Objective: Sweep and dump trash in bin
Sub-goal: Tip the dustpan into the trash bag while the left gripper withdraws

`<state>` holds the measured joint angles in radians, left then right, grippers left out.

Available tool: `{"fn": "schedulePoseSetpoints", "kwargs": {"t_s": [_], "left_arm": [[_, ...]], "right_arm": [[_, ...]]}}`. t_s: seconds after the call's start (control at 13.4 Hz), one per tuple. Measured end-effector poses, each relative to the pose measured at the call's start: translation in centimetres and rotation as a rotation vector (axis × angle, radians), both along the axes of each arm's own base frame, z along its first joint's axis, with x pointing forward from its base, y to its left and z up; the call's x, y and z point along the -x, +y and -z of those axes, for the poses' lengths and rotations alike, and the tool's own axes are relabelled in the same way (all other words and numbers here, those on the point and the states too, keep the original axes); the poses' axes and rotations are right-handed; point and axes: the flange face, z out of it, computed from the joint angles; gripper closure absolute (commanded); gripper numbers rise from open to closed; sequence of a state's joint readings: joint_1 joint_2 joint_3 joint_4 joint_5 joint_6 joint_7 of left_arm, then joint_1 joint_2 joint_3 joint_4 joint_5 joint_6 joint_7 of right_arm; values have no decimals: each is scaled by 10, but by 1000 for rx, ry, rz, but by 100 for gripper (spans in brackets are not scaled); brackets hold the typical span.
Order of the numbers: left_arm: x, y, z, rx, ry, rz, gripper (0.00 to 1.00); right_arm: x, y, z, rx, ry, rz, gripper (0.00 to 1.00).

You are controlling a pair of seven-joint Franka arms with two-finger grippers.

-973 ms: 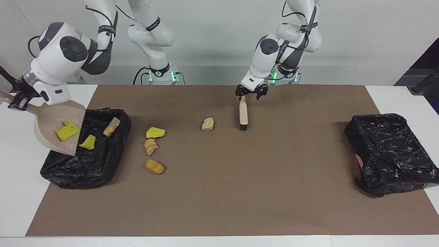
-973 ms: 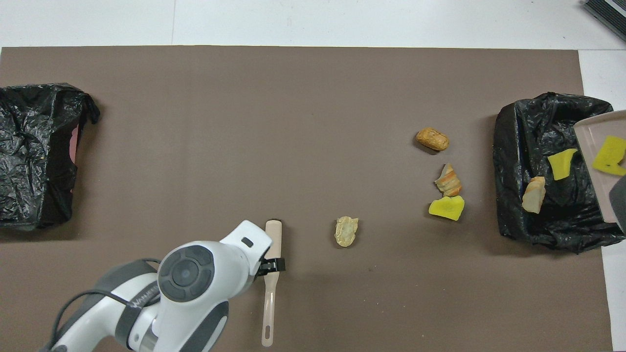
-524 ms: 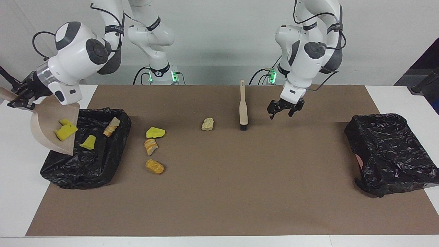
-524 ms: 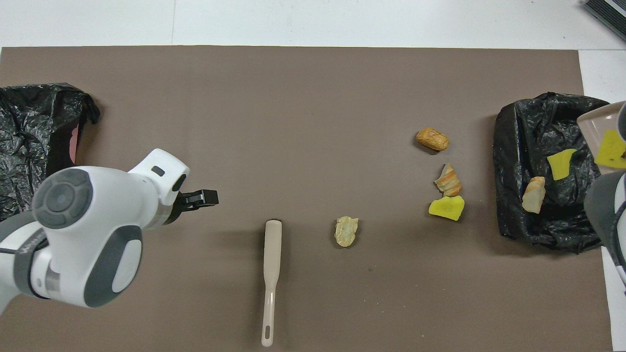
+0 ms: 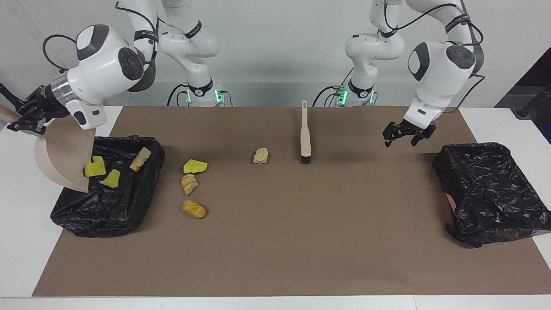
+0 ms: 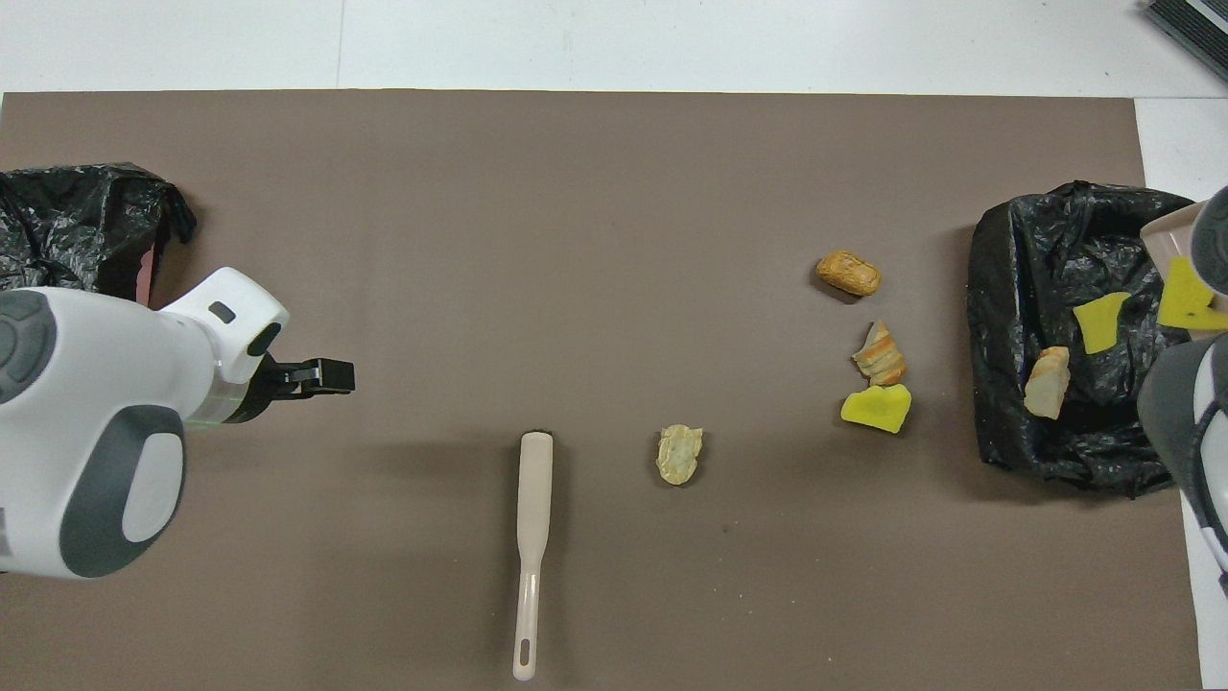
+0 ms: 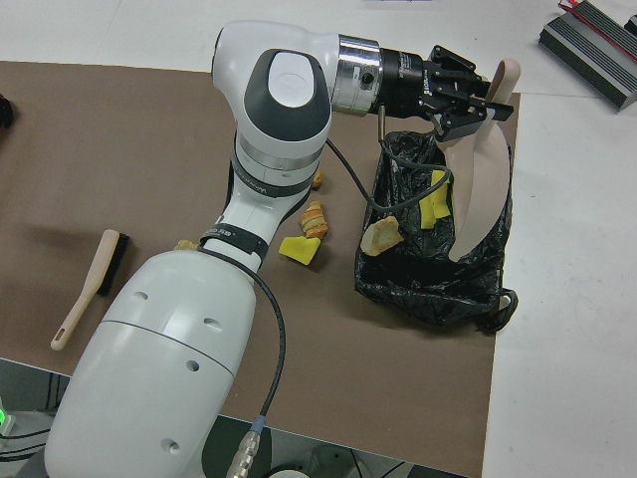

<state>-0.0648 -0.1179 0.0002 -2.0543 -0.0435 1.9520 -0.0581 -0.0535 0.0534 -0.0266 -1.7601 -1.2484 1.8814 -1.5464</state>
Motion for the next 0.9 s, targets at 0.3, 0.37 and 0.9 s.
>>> {"fn": "schedulePoseSetpoints", "kwargs": {"t_s": [0.3, 0.37, 0.9], "left_arm": [[-5, 18, -70, -1, 5, 0, 0], [-5, 18, -85, -1, -9, 1, 0], [4, 23, -163, -16, -30, 11, 0]], "right_arm": [[2, 4, 0, 4, 1, 16, 100], [3, 4, -2, -5, -8, 22, 100], [26, 32, -32, -294, -104, 63, 100]]}}
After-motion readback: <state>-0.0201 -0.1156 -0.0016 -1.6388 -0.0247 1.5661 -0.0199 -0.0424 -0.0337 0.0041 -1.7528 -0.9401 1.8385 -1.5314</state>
